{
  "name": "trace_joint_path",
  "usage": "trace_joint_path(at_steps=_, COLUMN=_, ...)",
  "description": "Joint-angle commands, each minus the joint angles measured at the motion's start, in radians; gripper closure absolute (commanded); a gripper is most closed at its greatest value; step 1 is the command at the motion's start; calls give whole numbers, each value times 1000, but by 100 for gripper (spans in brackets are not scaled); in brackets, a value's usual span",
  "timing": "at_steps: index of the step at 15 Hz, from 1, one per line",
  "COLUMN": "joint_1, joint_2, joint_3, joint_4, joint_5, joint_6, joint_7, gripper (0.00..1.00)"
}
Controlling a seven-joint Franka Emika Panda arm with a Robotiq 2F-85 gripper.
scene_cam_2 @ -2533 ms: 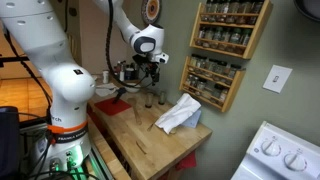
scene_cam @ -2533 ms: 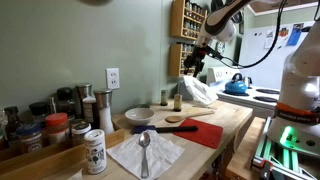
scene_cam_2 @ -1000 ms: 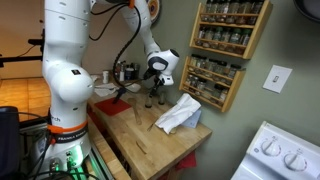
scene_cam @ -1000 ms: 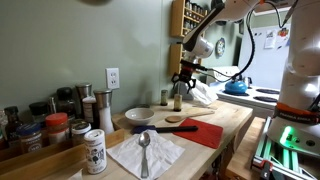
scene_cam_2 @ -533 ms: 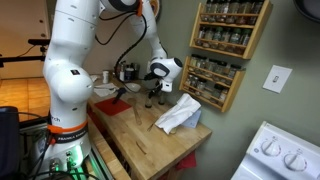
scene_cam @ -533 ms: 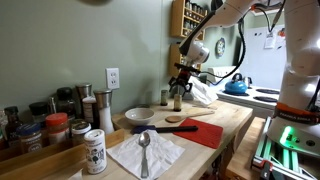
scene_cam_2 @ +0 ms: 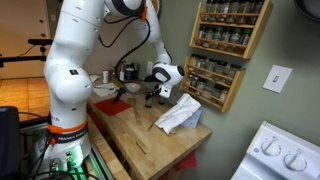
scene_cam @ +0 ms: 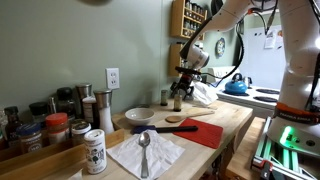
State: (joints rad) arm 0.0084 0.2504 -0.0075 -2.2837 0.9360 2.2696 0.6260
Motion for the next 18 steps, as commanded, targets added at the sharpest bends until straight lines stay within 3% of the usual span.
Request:
trace_joint_path(at_steps=1, joint_1=-5, joint_2=36, joint_3=-12, joint_4=25, joint_5=17, joint_6=-42, joint_7=28, gripper=23)
trace_joint_path(at_steps=5, joint_1=-4, joint_2=62, joint_3=-14, joint_4=39, joint_5=15, joint_6=-55, joint_7=53, gripper=61)
trace_joint_path(at_steps=7, joint_1=-1, joint_2=67, joint_3=-16, joint_4=44, joint_5=8, joint_6=-68, joint_7=79, gripper=72)
trace_joint_path(at_steps=14, joint_1=45, joint_2=-54, joint_3=-19, joint_4=-31, joint_5=-58, joint_6=19, joint_7=224, gripper=72)
trace_joint_path(at_steps=18, joint_1=111, joint_2=-122, joint_3=-6, joint_4=-81, joint_5=-238, joint_6=175, joint_7=463, gripper=72)
